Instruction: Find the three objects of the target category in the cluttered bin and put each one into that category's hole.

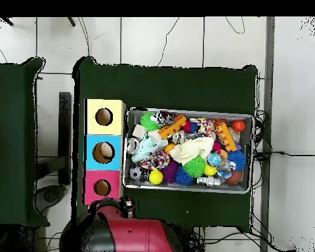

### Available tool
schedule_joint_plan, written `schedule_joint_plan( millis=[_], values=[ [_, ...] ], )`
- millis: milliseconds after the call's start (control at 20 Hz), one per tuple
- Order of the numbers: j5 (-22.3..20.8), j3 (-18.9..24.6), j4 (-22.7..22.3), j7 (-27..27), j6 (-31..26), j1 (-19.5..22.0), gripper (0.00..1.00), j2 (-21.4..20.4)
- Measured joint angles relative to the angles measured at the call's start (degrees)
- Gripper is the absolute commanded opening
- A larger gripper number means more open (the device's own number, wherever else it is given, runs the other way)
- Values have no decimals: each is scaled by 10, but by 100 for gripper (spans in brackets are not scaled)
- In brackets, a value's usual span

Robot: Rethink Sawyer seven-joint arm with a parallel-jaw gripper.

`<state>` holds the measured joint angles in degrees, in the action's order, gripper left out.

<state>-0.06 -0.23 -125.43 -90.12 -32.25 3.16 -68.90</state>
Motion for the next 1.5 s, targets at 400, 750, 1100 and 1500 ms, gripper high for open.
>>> schedule_joint_plan(
  millis=[400, 750, 1100, 1500],
  values=[
    [-1, 0, 1, 0, 1, 59, 100, 27],
    [-24, 0, 30, 0, 1, 73, 100, 75],
    [-50, 0, 71, 0, 1, 80, 100, 117],
    [-76, 1, 108, 0, 11, 83, 100, 157]
  ],
)
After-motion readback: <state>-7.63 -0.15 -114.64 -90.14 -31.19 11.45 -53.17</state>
